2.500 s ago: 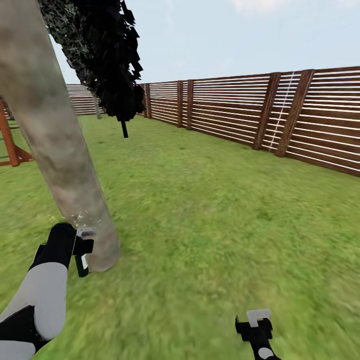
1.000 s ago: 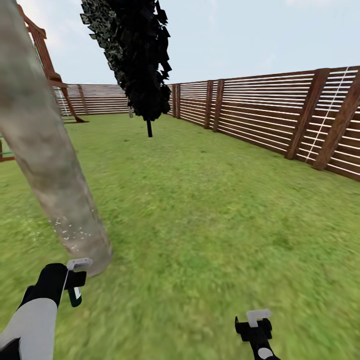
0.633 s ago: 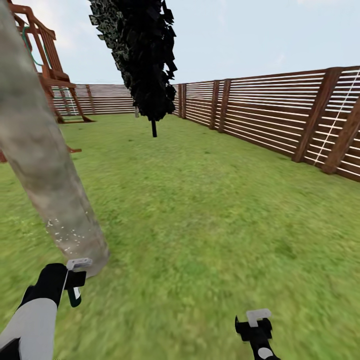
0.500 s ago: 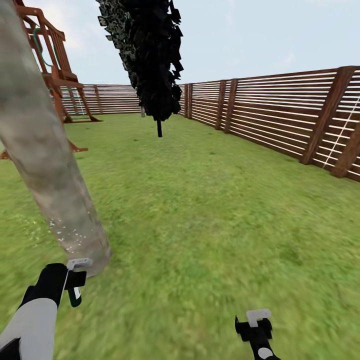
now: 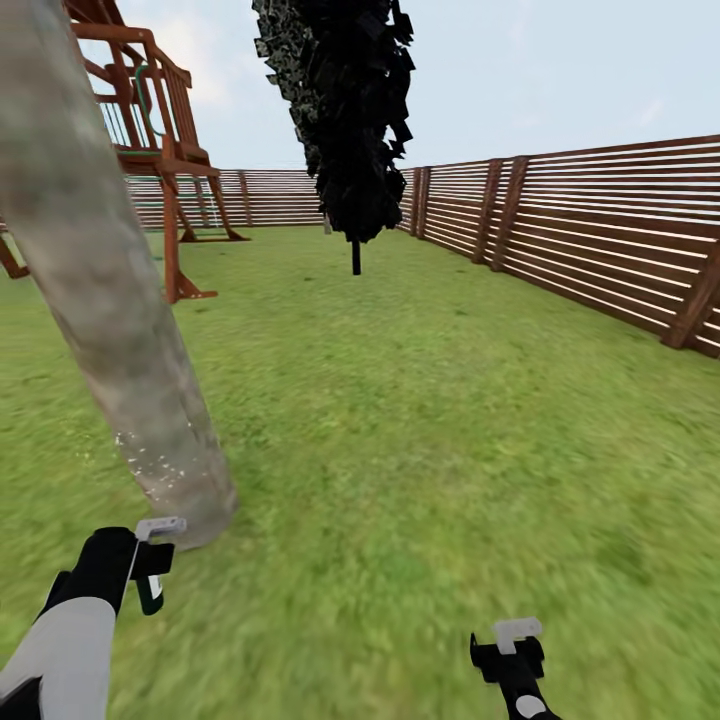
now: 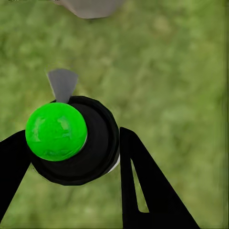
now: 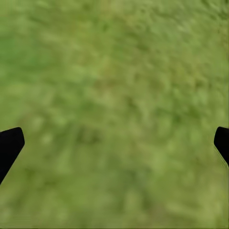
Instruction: In the garden, pick up the pesticide atomizer on the floor and spray pesticide onto both trees until each tree trunk is fully covered.
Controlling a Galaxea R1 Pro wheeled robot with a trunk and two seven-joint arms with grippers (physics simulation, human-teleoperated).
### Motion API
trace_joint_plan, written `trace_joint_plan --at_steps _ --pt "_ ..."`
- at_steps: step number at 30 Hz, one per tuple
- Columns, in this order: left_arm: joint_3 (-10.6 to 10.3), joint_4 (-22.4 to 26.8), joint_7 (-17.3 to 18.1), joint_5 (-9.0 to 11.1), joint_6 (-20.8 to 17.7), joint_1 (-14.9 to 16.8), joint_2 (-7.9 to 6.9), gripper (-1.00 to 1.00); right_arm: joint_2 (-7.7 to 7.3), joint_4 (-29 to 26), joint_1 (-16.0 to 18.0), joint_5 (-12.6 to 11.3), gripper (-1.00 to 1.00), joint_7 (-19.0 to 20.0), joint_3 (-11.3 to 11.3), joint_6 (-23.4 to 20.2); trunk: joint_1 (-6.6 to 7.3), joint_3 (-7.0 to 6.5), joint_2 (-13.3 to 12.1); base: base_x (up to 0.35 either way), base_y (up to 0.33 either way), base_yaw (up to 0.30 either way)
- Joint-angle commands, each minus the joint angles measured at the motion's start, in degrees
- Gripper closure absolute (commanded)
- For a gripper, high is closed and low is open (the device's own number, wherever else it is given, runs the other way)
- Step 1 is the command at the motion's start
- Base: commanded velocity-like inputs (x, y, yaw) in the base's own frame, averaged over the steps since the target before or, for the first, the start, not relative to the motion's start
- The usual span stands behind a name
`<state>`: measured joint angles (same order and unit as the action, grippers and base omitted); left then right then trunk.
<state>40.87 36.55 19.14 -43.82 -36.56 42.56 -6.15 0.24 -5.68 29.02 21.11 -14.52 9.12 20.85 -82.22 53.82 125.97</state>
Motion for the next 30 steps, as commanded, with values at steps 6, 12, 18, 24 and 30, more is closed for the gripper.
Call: trace_joint_plan --at_steps 6,12,18,24,30 --pt "0.3 0.1 0.6 -0.5 -0.1 0.1 0.15 1.0 0.02 0.1 0.1 0.6 -1.0 -0.2 0.5 0.2 -0.01 0.05 0.0 0.171 -0.239 0.013" --pt "0.6 0.2 0.6 -0.5 -0.1 0.1 0.06 1.0 -0.01 0.1 0.0 0.6 -1.0 -0.2 0.5 0.2 -0.01 0.05 0.0 0.082 -0.261 0.015" --pt "0.4 1.1 1.0 -0.5 -0.6 0.4 0.12 1.0 -0.06 0.0 0.0 0.6 -1.0 -0.2 0.5 0.2 -0.01 0.05 0.0 -0.004 -0.277 0.246" --pt "-0.6 4.4 1.2 -0.7 -1.8 0.9 -0.23 1.0 -0.06 0.1 0.1 0.6 -1.0 -0.2 0.5 0.2 -0.01 0.05 0.0 -0.189 -0.227 0.277" --pt "-2.8 9.8 1.3 -0.6 -4.9 1.9 0.31 1.0 -0.06 0.1 0.1 0.6 -1.0 -0.2 0.5 0.2 -0.01 0.05 0.0 0.121 -0.17 0.277"
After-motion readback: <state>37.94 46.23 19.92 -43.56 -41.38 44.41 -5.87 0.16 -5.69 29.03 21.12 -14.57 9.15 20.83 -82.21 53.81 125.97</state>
